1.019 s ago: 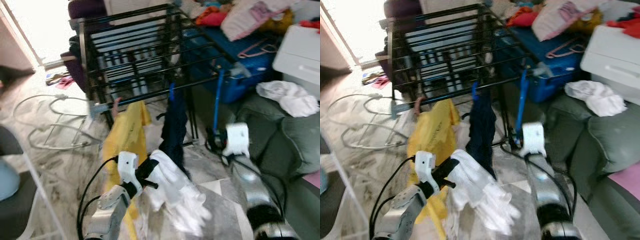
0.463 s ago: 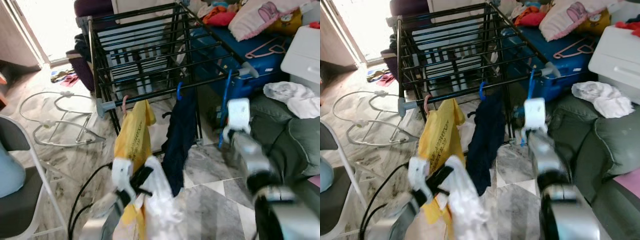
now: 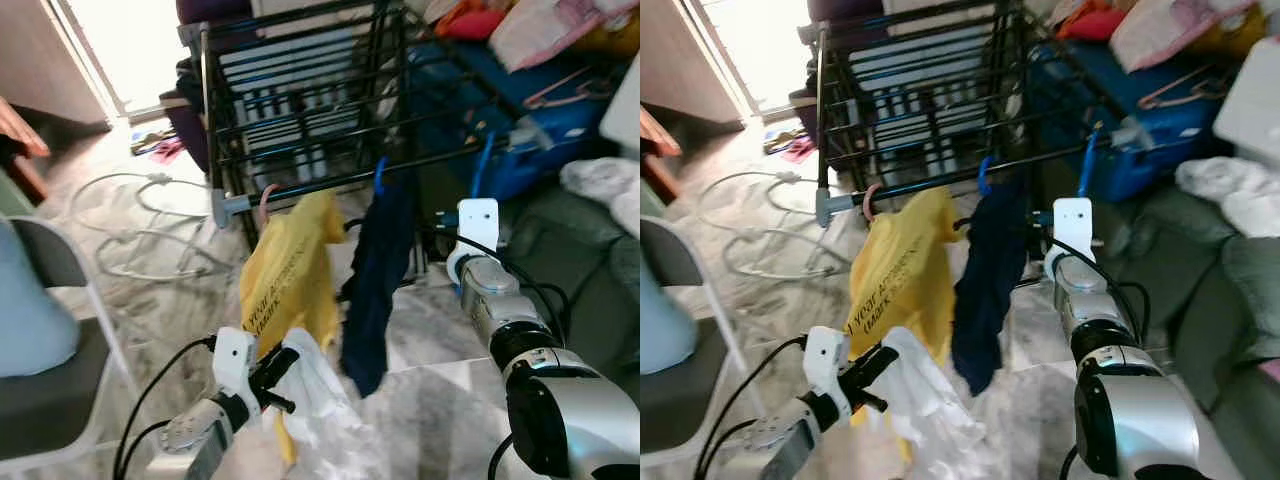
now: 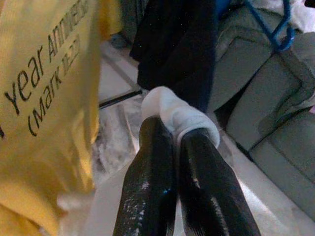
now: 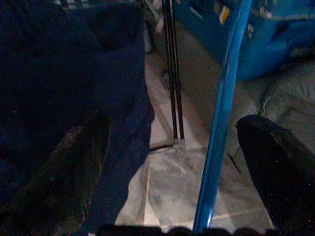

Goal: Hang hanger

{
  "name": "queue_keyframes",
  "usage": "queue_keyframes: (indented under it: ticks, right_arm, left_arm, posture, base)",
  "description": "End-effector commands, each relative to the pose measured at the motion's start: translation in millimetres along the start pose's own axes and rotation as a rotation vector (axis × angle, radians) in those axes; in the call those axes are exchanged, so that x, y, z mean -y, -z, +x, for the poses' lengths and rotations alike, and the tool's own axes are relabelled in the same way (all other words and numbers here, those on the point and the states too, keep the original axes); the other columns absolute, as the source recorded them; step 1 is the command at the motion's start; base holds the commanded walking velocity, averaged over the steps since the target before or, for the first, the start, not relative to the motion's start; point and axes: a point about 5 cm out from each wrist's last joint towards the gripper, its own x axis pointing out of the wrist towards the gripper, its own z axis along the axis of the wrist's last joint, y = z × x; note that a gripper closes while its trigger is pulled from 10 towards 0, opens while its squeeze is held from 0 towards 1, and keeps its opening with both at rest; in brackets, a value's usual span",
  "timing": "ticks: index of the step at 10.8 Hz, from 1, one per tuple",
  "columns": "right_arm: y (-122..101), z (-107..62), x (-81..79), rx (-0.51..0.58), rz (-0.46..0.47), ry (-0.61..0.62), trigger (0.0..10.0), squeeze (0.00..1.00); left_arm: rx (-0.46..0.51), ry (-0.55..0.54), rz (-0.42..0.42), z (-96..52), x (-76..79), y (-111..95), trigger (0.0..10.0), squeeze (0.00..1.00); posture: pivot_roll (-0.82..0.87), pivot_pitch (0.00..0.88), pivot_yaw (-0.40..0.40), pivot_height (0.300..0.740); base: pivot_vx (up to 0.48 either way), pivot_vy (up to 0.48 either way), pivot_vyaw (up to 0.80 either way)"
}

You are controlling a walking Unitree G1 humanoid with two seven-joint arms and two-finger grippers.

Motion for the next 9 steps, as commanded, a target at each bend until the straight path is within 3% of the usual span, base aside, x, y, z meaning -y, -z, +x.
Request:
queue_keyframes:
  ticks: [1,5,9]
  right_arm:
    - [-3.9,1.5,0.1,-0.01,0.016,0.022,10.0,0.0]
    - [3.9,-0.4,27.7,-0.027,-0.006,0.131,10.0,0.0]
    - [-10.6,0.6,42.9,0.03,-0.067,0.19,10.0,0.0]
  left_arm:
    - [0.012,0.002,0.026,-3.9,-1.1,-7.7,10.0,0.0]
    - [-0.022,0.011,0.024,-9.7,1.0,-9.3,10.0,0.0]
    - [-0.028,0.013,0.019,-9.4,3.7,-9.7,10.0,0.0]
  posture:
    - [0.04,0.064,0.167,0.74]
    - [0.04,0.073,0.183,0.74]
    - [0.03,0.071,0.177,0.74]
  base:
    - [0.0,0.0,0.0]
    - [0.0,0.0,0.0]
    - [0.0,0.0,0.0]
